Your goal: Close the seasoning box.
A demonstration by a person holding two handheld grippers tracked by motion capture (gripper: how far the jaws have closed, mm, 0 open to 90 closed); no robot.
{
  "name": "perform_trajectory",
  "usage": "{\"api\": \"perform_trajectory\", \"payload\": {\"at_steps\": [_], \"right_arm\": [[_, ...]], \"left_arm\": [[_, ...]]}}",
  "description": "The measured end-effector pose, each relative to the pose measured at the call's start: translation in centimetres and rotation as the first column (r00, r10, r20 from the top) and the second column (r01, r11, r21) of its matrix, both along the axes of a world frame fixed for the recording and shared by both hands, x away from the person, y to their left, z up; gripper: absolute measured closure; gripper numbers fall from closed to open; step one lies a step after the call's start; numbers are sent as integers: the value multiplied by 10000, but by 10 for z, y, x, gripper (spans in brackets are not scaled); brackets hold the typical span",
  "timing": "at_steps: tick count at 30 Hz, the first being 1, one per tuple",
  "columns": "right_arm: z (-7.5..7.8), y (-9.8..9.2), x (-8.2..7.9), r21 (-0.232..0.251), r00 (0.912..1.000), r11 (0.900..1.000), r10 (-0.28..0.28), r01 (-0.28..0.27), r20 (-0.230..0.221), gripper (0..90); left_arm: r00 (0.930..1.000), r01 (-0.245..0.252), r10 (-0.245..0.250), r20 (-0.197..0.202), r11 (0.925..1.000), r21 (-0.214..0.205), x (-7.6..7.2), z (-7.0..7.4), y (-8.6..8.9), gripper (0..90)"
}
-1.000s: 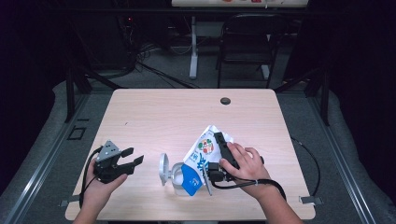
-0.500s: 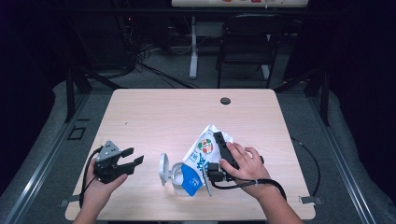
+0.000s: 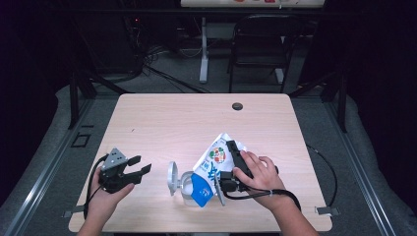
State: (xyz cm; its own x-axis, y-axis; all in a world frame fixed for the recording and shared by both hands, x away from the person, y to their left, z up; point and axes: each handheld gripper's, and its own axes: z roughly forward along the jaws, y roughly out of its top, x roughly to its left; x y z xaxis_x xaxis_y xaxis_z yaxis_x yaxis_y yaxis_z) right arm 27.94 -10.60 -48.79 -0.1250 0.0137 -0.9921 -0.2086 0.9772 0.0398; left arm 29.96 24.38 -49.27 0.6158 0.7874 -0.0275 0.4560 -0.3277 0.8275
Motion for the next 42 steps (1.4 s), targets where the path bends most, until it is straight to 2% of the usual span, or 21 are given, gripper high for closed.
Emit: {"api": "perform_trajectory", "payload": {"at_steps": [1, 4, 8, 13, 16, 17, 19, 21, 22, 24, 25, 27, 32, 33, 35, 38, 42], "right_arm": [[1, 0, -1, -44, 9999, 9999, -118, 118, -34, 579], [-1, -2, 1, 371, 9996, 9993, -41, 51, -265, 579], [-2, -3, 0, 334, 9987, 9990, -279, 293, -416, 578], [-5, -4, 1, 779, 9976, 9967, -182, 234, -665, 579], [-5, -5, -1, 639, 9963, 9966, -468, 515, -726, 578], [-8, -5, 2, 970, 9962, 9949, -185, 268, -849, 578], [-9, -5, 2, 1108, 9951, 9934, -189, 297, -972, 578], [-10, -5, 1, 1126, 9935, 9928, -286, 410, -1099, 578], [-11, -5, 1, 1322, 9932, 9906, -189, 341, -1146, 578], [-12, -5, 0, 1403, 9917, 9892, -235, 414, -1268, 579], [-11, -5, -1, 1289, 9909, 9901, -390, 557, -1287, 579], [-14, -5, 1, 1628, 9898, 9858, -186, 417, -1413, 578], [-14, -6, -1, 1738, 9849, 9828, -326, 625, -1698, 580], [-16, -6, 0, 1955, 9844, 9792, -190, 537, -1751, 580], [-17, -6, -1, 1955, 9817, 9787, -256, 631, -1888, 580], [-19, -7, -1, 2203, 9787, 9731, -213, 671, -2040, 582], [-20, -8, -2, 2188, 9745, 9720, -363, 859, -2216, 585]], "left_arm": [[10000, 4, -4, 0, 10000, 2, 0, 0, 0, 479], [10000, 5, -5, -16, 10000, -2, 0, 0, 0, 479], [10000, 6, -6, -9, 10000, 0, 0, 0, 0, 479], [10000, 11, -11, -8, 10000, -12, 0, -1, 0, 479], [10000, 8, -8, 1, 10000, -22, 0, 0, 0, 479], [10000, 3, -3, -2, 10000, -26, 0, 0, 0, 479], [10000, -12, 12, -5, 10000, -33, 0, -1, 0, 479], [10000, 3, -3, -8, 10000, -21, 0, -1, 0, 479], [10000, 11, -11, -6, 10000, -14, 0, -1, 0, 479], [10000, 5, -5, -13, 10000, 5, 0, 0, 0, 479], [10000, 15, -15, -17, 10000, -5, 0, -1, 0, 479], [10000, 13, -13, -18, 10000, 4, 0, -1, 0, 479], [10000, 11, -11, -20, 10000, 1, 0, -1, 0, 479], [10000, 7, -7, -15, 10000, 0, 0, -1, -1, 479], [10000, 16, -16, -11, 10000, 3, 0, -1, -1, 479], [10000, 14, -14, -28, 10000, 0, 0, -1, -1, 479], [10000, 23, -23, -29, 10000, 19, 0, -2, -1, 479]]}}
